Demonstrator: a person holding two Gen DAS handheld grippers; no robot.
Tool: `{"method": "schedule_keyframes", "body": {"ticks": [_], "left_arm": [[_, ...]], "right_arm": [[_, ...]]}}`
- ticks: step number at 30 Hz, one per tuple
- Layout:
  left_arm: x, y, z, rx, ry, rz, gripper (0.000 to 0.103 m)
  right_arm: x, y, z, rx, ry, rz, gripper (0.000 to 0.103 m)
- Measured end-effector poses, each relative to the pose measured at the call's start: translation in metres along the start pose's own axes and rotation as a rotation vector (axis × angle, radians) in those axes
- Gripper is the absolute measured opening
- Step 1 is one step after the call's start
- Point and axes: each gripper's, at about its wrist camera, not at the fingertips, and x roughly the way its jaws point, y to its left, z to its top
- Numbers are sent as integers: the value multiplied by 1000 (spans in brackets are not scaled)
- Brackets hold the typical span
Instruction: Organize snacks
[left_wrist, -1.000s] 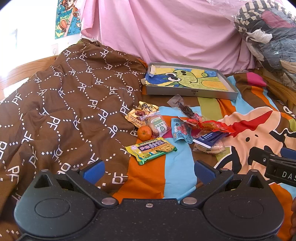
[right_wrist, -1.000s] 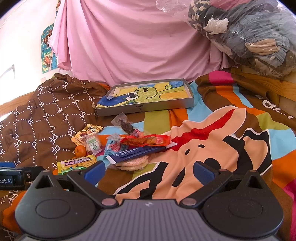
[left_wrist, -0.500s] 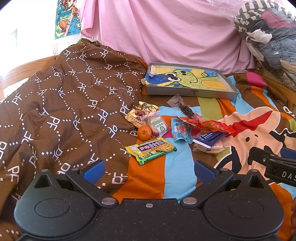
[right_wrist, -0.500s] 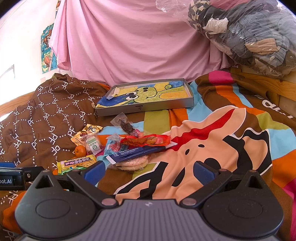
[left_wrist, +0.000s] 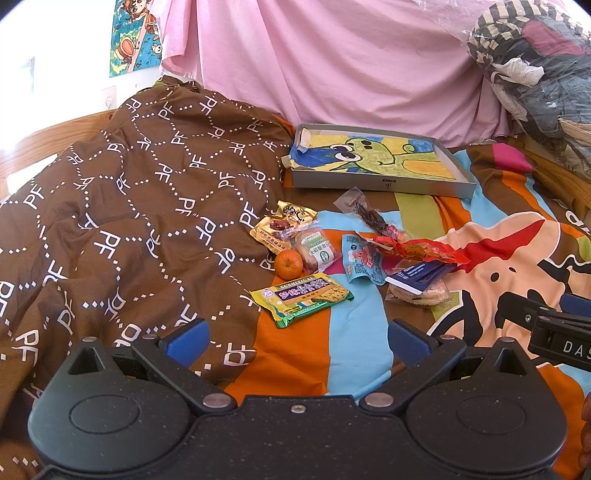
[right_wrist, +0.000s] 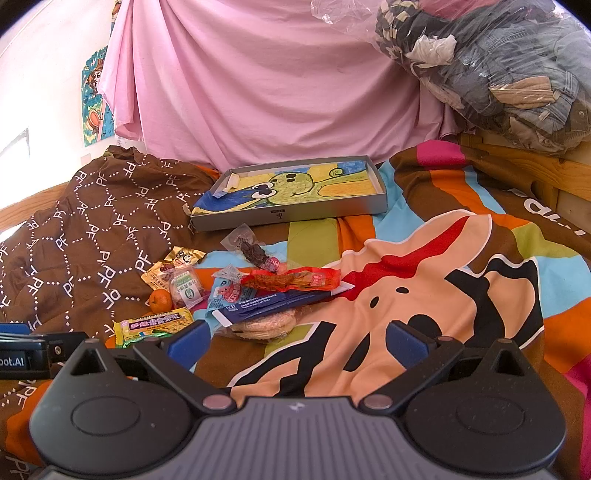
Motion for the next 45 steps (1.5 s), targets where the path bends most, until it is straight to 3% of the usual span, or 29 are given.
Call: {"method": "schedule_keyframes", "body": {"ticks": [18, 23, 29, 38, 45], "left_arm": [[4, -2, -1, 15, 1, 23, 102], [10, -3, 4, 51, 19, 27, 102], [30, -5, 14, 139, 110, -22, 102], [74, 8, 36, 259, 195, -69, 102], [103, 6, 42, 351, 186, -87, 102]], "right_arm": [[0, -2, 1, 7, 3, -40, 103], [4, 1, 4, -29, 38, -53, 103], [11, 3, 8, -69, 71, 6, 103], [47, -1, 29, -167, 197, 182, 103], [94, 5, 30, -305, 218, 246, 103]]}}
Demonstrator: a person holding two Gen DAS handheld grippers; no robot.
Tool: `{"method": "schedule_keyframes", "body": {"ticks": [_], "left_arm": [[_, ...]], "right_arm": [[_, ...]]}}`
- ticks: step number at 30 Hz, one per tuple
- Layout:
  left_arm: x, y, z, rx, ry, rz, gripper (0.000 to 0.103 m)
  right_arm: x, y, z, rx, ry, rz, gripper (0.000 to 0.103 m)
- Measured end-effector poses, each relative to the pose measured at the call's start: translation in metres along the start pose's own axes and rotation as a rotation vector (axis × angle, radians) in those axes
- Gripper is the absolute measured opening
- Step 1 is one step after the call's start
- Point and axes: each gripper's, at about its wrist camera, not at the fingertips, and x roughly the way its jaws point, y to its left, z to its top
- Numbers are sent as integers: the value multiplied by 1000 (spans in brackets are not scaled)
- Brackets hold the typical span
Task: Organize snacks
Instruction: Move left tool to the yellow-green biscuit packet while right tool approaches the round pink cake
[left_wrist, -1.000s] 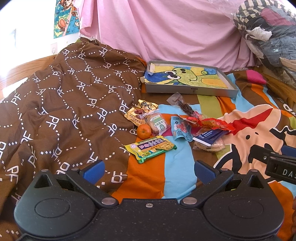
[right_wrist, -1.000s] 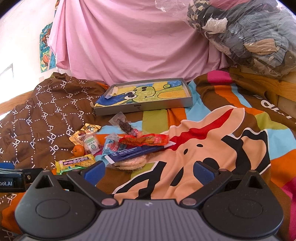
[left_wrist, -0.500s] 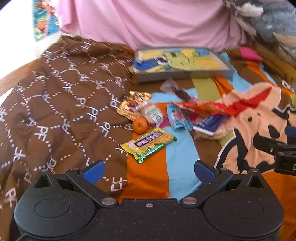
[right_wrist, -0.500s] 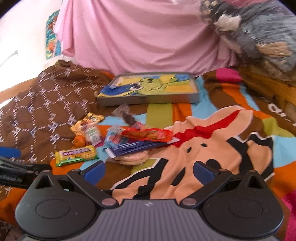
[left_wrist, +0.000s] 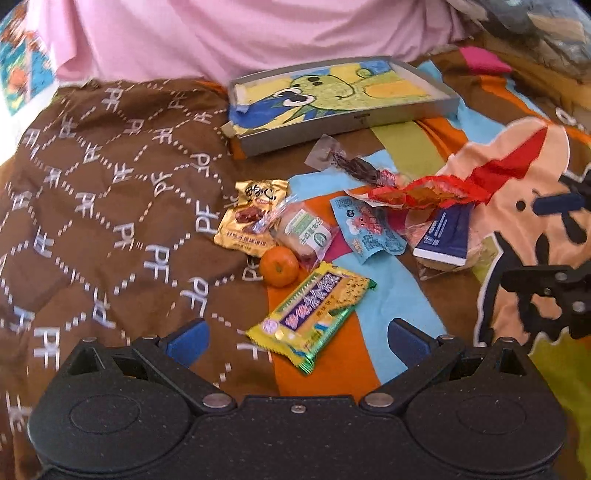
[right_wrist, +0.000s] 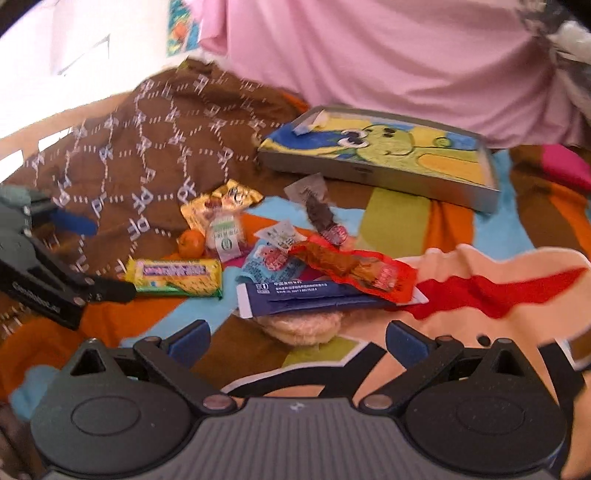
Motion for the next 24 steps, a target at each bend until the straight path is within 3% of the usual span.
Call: {"method": "schedule_keyframes", "body": {"ticks": [5, 14, 24], "left_arm": [[14, 5, 8, 38, 1, -21, 102], [49, 12, 16, 114, 70, -133, 102], [85, 23, 22, 145, 149, -196, 102]], "right_arm": [[24, -9, 0, -5, 49, 66, 103], [62, -19, 1, -45, 127, 122, 103], [91, -33, 6, -4, 99, 187, 103]]}}
